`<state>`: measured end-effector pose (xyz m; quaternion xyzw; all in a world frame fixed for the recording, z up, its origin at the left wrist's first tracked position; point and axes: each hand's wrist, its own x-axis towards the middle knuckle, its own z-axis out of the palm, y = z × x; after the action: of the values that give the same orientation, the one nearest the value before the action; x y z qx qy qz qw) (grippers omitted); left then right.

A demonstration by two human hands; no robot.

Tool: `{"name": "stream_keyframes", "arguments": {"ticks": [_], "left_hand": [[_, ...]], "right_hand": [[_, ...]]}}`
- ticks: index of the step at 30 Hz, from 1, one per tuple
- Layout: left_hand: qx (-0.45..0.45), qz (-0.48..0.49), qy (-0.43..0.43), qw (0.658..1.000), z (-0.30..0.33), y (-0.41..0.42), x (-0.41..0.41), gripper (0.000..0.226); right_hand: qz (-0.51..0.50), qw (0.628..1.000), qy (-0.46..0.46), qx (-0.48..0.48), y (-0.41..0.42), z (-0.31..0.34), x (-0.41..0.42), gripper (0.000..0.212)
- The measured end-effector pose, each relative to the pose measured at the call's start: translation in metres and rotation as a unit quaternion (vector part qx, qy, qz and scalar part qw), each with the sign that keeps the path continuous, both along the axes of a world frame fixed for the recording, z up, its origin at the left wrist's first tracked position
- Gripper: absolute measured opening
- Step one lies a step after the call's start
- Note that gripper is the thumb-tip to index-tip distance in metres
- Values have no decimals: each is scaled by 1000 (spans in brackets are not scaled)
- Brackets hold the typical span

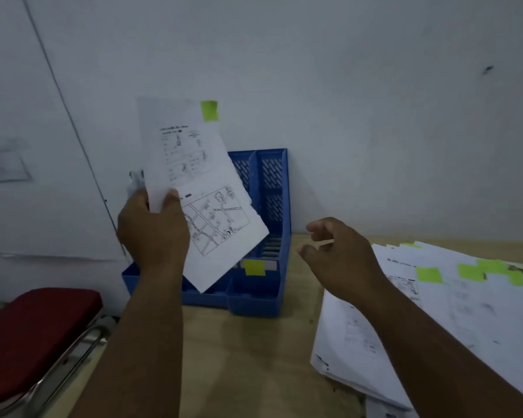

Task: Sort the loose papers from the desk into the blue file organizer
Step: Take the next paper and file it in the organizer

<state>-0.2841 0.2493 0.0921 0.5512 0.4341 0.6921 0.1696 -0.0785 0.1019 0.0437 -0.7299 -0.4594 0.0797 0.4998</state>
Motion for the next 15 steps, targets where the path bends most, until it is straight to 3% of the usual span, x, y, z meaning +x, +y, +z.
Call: {"name": "stream_keyframes", "arguments": {"ticks": [5, 9, 15], "left_hand": [[7, 77, 9, 997, 12, 23, -16, 15], [45, 127, 10, 991, 12, 38, -15, 19], [129, 123, 50, 983, -2, 62, -11, 22]], "right_hand": [[20, 999, -29, 3, 29, 7, -16, 35], [26, 999, -35, 3, 43, 9, -27, 34], [31, 999, -33, -2, 52, 5, -36, 37]]}}
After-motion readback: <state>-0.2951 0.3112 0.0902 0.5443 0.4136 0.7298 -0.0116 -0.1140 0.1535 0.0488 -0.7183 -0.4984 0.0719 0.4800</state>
